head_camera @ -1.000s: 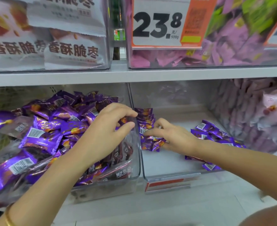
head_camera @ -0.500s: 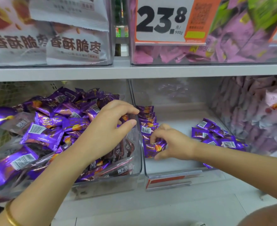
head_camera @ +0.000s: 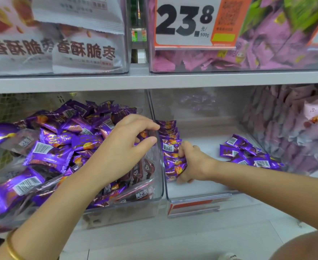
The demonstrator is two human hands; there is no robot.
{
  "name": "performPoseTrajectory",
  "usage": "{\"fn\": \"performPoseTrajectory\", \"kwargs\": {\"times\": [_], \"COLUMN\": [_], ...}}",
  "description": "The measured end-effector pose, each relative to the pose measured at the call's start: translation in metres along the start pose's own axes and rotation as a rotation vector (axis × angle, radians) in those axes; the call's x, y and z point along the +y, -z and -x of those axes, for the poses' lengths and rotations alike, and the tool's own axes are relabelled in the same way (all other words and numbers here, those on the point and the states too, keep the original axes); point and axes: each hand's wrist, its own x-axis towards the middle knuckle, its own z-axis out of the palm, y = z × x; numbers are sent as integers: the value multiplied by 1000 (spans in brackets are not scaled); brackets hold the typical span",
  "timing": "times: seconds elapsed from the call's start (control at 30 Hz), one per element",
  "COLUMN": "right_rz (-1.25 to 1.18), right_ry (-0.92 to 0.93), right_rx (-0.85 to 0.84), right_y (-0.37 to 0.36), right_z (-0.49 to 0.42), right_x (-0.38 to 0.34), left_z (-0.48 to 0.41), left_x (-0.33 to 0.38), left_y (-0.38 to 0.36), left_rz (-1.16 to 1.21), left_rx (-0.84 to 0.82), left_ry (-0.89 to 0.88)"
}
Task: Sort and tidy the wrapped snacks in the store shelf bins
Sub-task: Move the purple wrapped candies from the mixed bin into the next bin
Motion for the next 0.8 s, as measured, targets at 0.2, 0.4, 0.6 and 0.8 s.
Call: {"fn": "performPoseTrajectory", "kwargs": {"times": [0.2, 0.4, 0.6, 0.8], "right_rz": [64, 13, -14, 23], "right_ry": [-23, -10, -25, 5], "right_rx": [36, 38, 7, 21], "right_y": [-2, -3, 1, 12], "right_z": [2, -2, 4, 16], "right_x": [1, 0, 0, -7], "left_z": [1, 1, 1, 3], "left_x": [1, 2, -1, 1], "left_y": [1, 0, 3, 17], "left_rz": [4, 20, 23, -12], "left_rx": [-5, -2, 23, 85], "left_ry": [7, 10, -2, 17]}}
